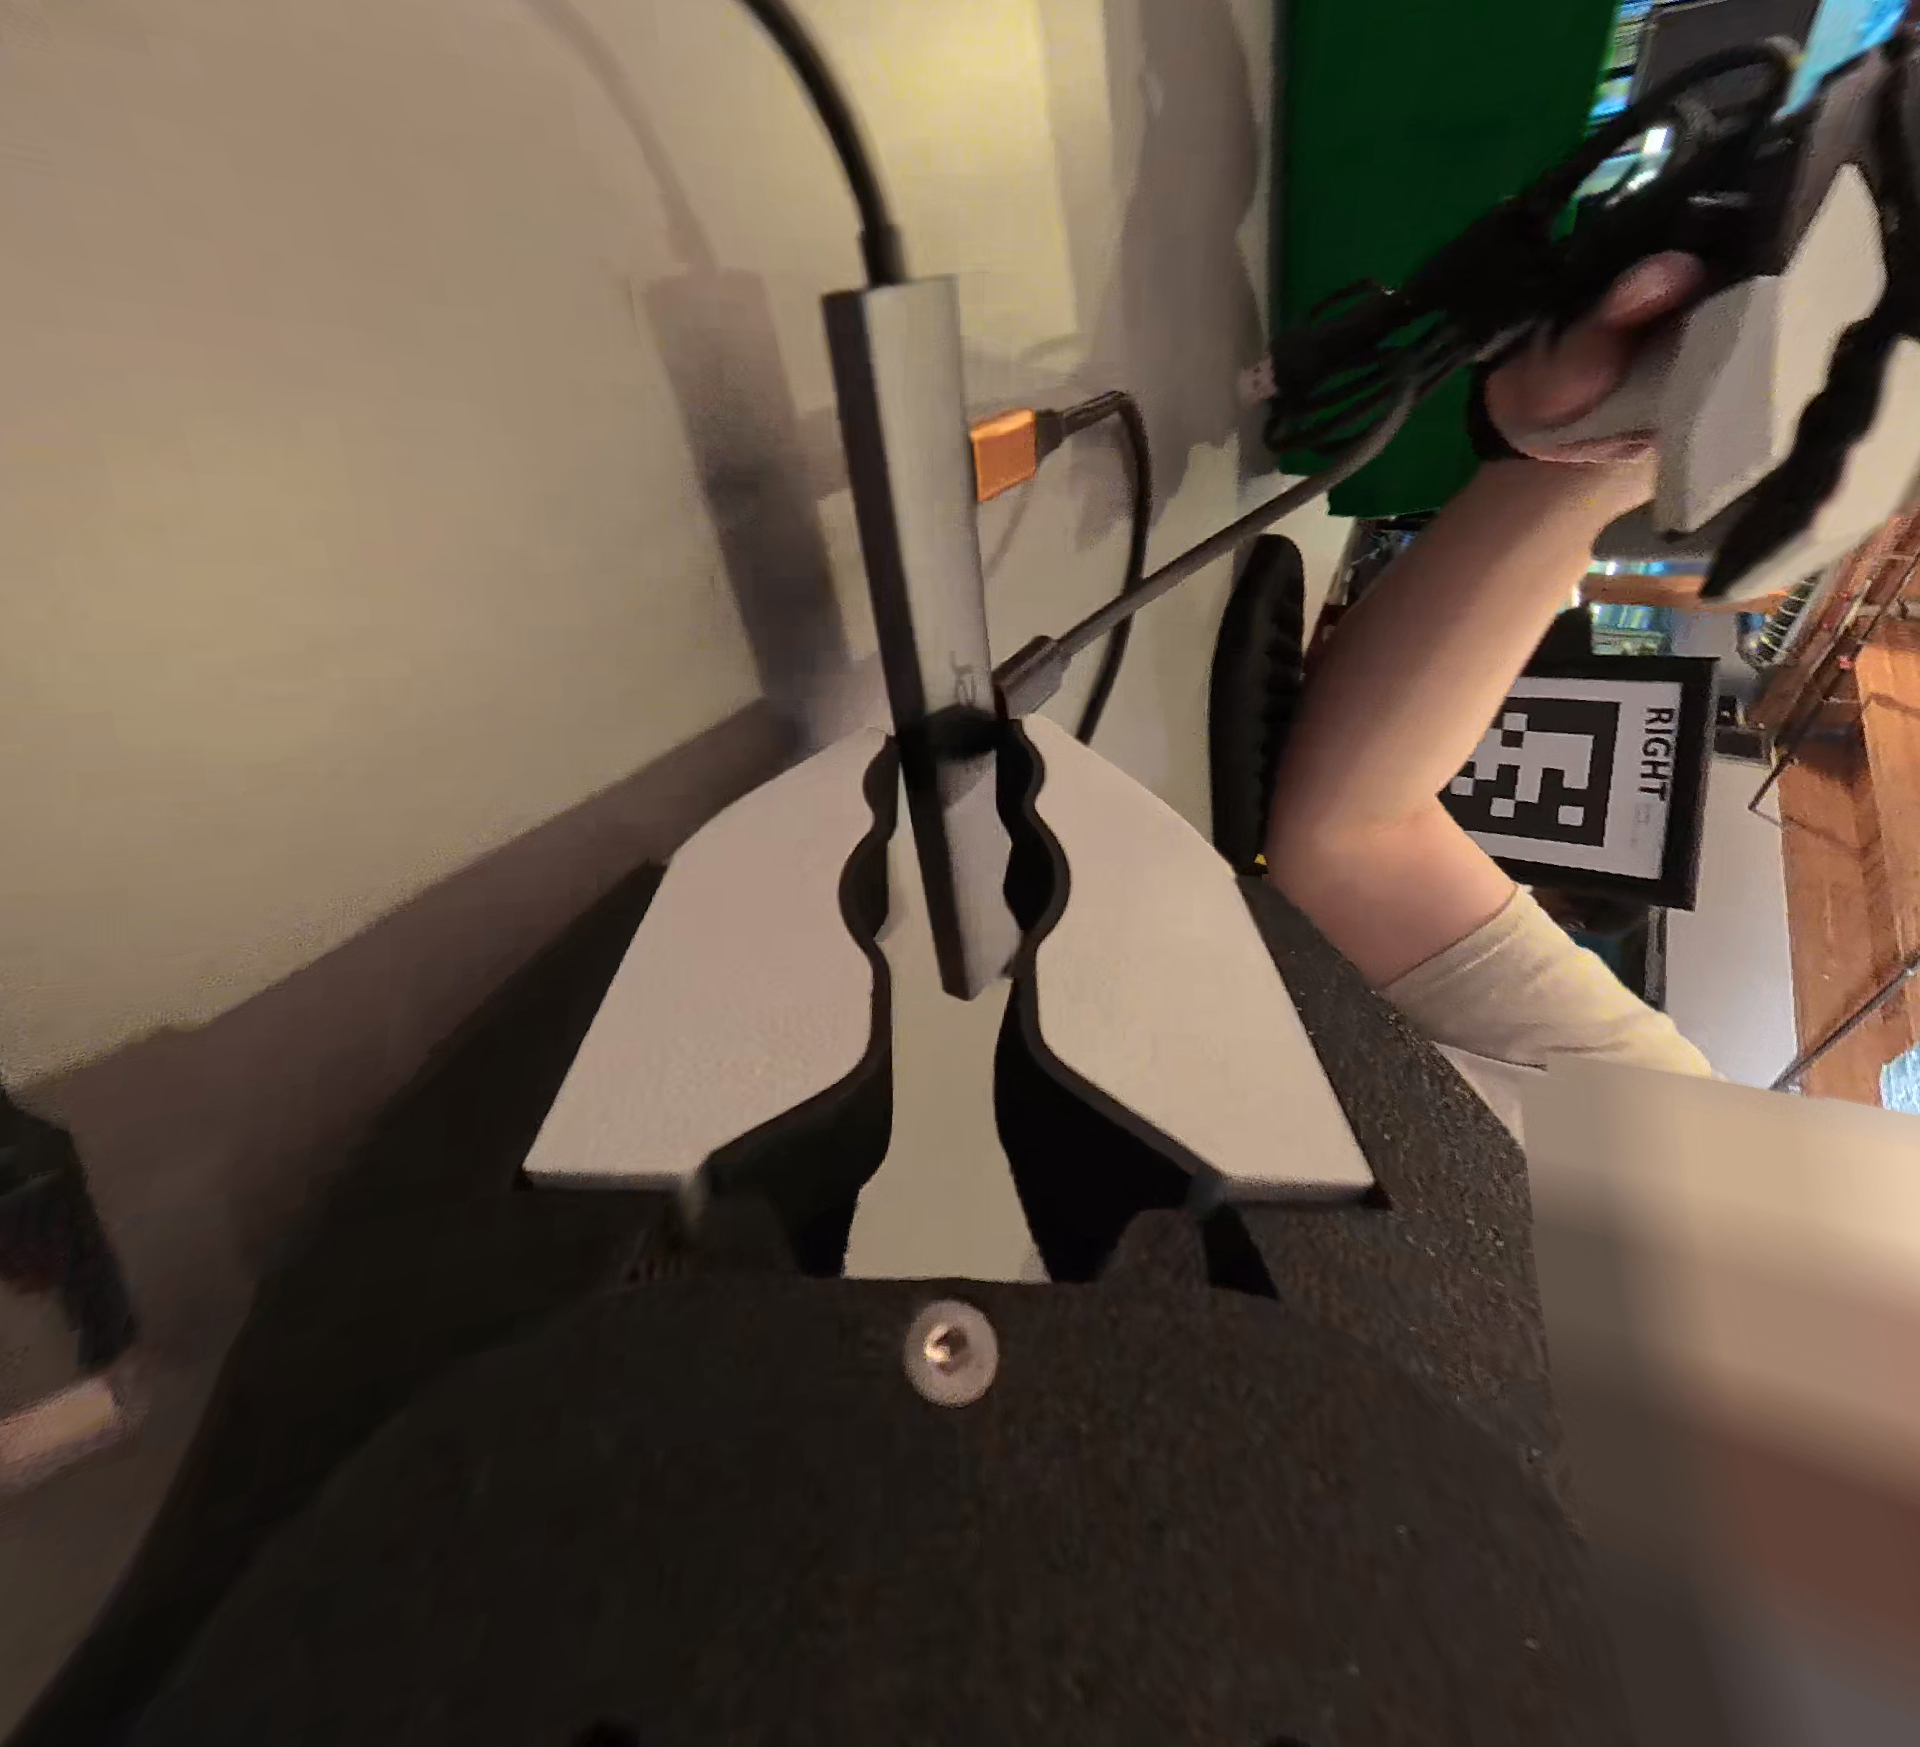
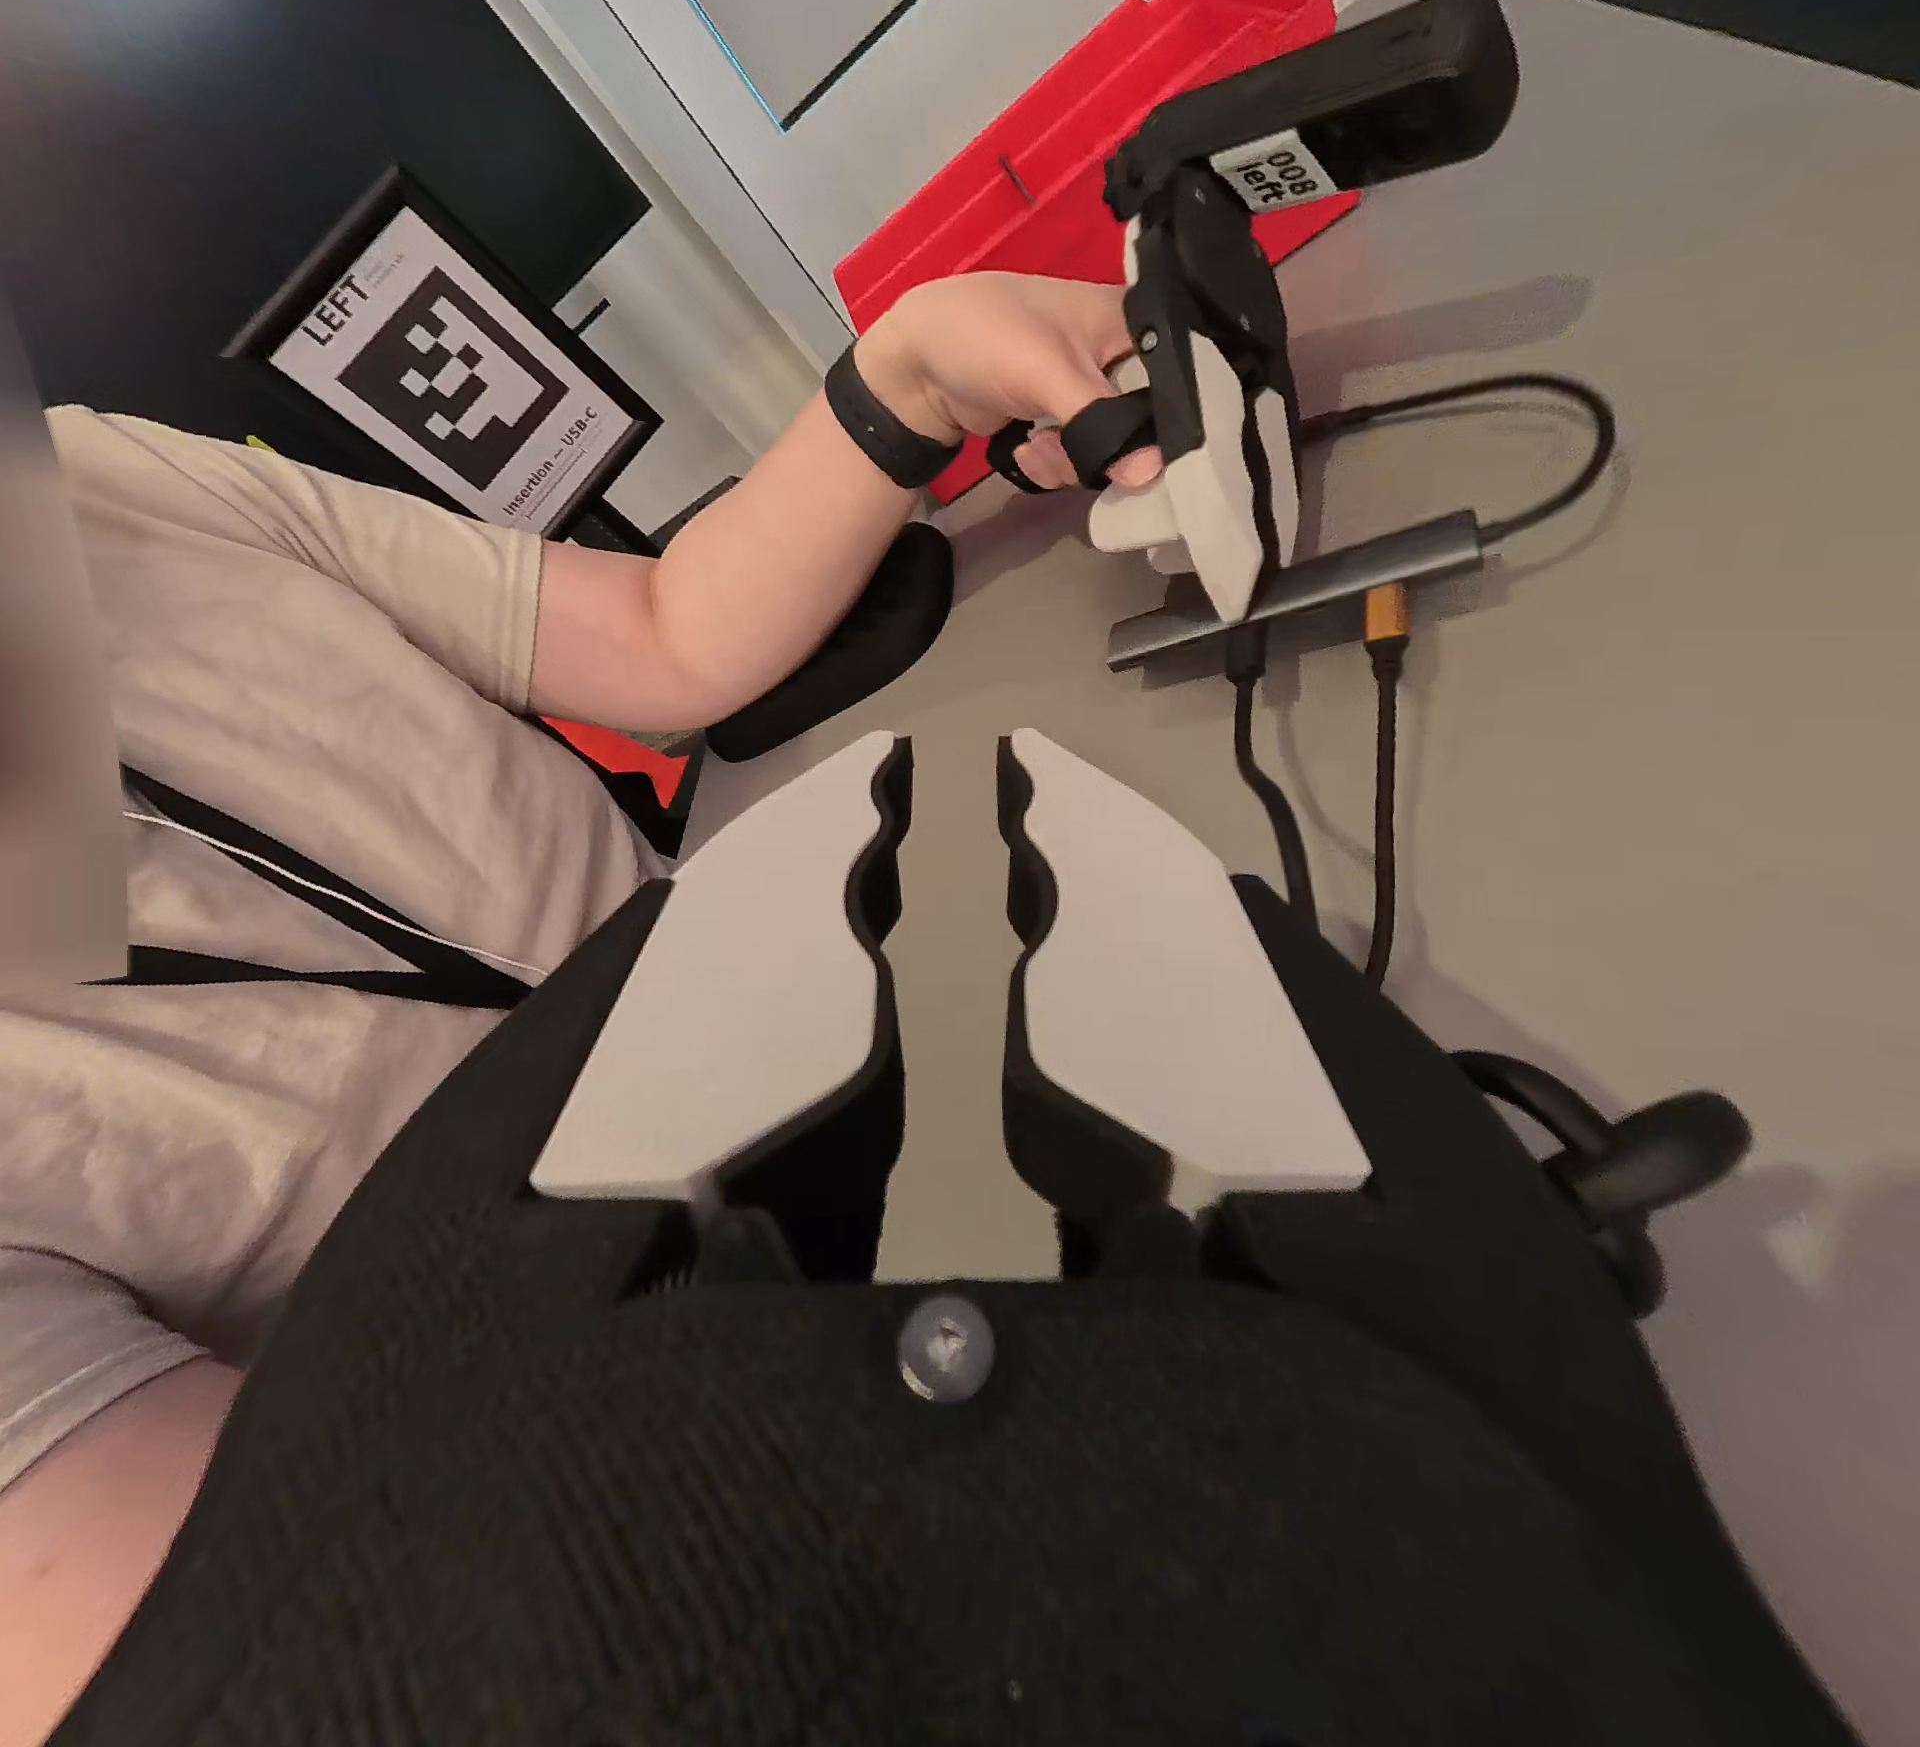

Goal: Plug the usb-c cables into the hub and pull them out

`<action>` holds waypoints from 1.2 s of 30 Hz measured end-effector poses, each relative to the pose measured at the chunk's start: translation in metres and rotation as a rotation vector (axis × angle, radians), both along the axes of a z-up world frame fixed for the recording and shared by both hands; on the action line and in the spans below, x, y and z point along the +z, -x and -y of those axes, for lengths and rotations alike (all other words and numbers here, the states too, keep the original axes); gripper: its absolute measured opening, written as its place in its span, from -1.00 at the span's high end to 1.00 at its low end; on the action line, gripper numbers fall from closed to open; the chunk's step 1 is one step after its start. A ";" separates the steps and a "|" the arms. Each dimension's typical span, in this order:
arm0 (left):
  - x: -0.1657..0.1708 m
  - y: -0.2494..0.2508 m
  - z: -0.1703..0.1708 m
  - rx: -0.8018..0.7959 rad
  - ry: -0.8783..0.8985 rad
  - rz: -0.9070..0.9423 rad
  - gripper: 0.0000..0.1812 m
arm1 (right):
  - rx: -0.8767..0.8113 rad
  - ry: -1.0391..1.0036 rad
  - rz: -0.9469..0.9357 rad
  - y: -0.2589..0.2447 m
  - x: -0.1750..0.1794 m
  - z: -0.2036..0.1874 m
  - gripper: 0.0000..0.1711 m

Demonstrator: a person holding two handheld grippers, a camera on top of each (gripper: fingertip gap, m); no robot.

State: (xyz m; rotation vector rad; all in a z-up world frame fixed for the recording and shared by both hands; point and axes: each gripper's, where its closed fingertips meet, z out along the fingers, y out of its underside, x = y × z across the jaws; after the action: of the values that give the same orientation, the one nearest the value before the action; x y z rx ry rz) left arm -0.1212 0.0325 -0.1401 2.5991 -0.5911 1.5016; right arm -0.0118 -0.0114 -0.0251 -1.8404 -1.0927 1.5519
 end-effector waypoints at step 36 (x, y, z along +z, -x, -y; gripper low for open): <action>0.092 -0.147 0.061 -0.350 -0.940 0.450 0.62 | 0.581 -0.111 -0.591 0.007 0.064 0.086 0.86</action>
State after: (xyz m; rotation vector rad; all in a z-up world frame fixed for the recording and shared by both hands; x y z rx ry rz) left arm 0.0261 -0.0287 -0.0483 2.3879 -2.1053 1.9991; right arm -0.0189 -0.0971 0.0387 -0.9061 -1.4313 2.1101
